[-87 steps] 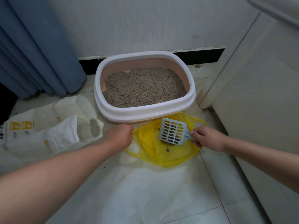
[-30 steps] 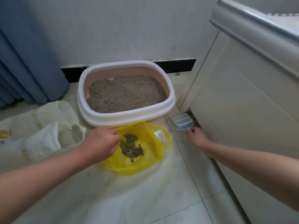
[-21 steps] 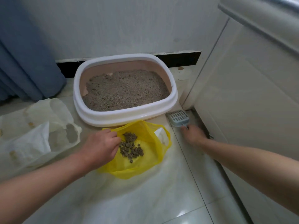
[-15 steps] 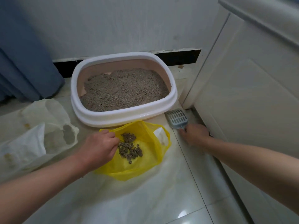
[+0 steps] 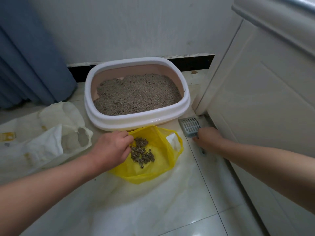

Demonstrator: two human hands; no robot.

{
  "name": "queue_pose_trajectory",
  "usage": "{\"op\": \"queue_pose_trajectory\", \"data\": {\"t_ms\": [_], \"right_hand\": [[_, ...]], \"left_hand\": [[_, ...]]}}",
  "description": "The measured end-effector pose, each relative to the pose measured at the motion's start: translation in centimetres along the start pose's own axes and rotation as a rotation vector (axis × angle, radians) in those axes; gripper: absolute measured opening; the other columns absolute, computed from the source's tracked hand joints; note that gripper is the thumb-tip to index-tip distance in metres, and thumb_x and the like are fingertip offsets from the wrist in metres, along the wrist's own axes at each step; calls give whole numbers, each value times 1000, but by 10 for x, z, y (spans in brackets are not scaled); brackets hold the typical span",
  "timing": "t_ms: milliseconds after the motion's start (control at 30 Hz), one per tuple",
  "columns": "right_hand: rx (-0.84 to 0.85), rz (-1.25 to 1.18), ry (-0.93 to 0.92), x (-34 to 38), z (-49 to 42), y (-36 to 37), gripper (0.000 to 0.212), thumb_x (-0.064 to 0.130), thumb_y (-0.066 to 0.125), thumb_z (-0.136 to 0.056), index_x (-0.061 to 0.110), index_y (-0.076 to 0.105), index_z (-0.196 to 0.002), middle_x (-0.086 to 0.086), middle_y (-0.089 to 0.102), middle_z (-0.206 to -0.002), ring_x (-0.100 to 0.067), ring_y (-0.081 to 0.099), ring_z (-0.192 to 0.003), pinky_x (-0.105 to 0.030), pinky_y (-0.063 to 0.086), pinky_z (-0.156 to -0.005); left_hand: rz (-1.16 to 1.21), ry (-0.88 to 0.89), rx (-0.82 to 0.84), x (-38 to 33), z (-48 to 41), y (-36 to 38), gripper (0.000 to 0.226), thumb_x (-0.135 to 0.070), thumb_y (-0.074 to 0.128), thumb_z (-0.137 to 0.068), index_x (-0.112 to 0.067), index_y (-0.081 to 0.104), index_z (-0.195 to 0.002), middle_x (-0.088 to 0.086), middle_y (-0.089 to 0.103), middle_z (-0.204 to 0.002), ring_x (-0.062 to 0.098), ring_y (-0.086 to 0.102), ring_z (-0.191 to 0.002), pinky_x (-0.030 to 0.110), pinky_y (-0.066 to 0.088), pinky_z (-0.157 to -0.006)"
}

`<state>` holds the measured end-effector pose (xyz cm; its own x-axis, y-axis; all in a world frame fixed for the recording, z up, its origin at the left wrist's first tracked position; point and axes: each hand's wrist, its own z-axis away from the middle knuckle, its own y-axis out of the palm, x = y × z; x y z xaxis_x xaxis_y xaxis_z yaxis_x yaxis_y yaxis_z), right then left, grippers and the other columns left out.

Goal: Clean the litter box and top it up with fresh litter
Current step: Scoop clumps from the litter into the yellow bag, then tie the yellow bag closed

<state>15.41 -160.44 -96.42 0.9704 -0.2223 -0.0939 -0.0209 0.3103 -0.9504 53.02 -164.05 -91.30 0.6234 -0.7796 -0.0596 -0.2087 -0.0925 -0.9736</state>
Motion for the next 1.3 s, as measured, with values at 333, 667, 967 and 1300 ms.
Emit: {"op": "queue_pose_trajectory", "data": {"t_ms": [333,667,967,1300], "right_hand": [[95,-601,-60,55,30,-16,24,39,64,-91,20,66,-106,-1,71,-101,-20,67,-95,-32,52,-83],[97,-842,-10,93,46,-67,17,22,72,-87,8,71,-77,-4,66,-68,-13,60,-60,-31,54,-66],[-299,-900,-229,110,83,-156,19,25,70,-90,13,72,-76,-7,71,-68,-4,59,-53,-26,49,-59],[-339,-1013,-302,116,100,-207,19,18,68,-93,3,71,-82,-15,72,-72,-9,57,-52,-22,50,-55]], "left_hand": [[-5,-243,73,13,11,-41,49,-50,51,-96,-22,48,-136,0,68,-111,27,64,-103,39,48,-70],[-85,-371,398,24,12,-76,41,-41,61,-85,-17,49,-117,3,64,-99,29,63,-95,37,50,-70],[332,-369,-303,32,-2,-125,16,-23,59,-88,-28,58,-103,-10,57,-71,21,57,-71,35,46,-65],[430,-255,-436,13,-14,-142,16,-15,62,-88,-25,63,-100,-20,49,-70,-2,49,-63,29,41,-64]]}}
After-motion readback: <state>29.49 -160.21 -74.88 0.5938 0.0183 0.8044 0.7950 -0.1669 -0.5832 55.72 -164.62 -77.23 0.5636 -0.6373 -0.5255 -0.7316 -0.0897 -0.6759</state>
